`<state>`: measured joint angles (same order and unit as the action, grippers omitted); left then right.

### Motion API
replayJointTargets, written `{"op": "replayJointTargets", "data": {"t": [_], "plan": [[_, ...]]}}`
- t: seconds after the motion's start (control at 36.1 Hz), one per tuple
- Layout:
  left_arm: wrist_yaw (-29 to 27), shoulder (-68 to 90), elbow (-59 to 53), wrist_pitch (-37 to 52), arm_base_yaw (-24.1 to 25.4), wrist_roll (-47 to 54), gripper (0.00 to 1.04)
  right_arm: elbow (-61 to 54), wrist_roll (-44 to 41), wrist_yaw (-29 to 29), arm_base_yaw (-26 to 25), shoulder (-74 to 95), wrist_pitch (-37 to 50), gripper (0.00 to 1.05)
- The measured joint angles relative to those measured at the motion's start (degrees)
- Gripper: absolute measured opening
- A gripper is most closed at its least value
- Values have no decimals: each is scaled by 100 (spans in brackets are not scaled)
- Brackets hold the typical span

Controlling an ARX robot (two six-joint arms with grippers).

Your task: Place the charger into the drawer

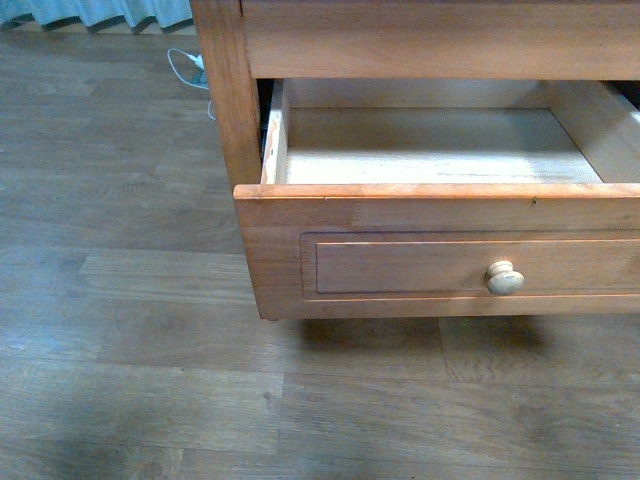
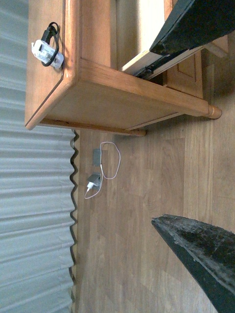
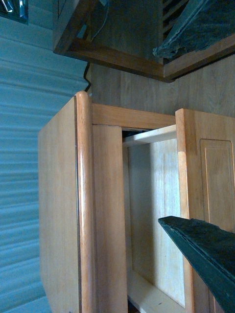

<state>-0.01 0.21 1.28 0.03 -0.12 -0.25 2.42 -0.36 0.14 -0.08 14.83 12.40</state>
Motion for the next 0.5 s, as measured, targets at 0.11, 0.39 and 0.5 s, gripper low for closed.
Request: {"op": "replayJointTargets", "data": {"t": [0.11, 0.39, 0.5], "plan": [[0, 0, 0, 0, 0, 0, 98, 0, 0, 0, 0, 0, 0, 96], [2, 0, 0, -2, 0, 0, 98, 0, 0, 0, 0, 0, 0, 96], [730, 551, 111, -463, 9, -205, 98, 2, 0, 0, 0, 0, 0, 96]]}}
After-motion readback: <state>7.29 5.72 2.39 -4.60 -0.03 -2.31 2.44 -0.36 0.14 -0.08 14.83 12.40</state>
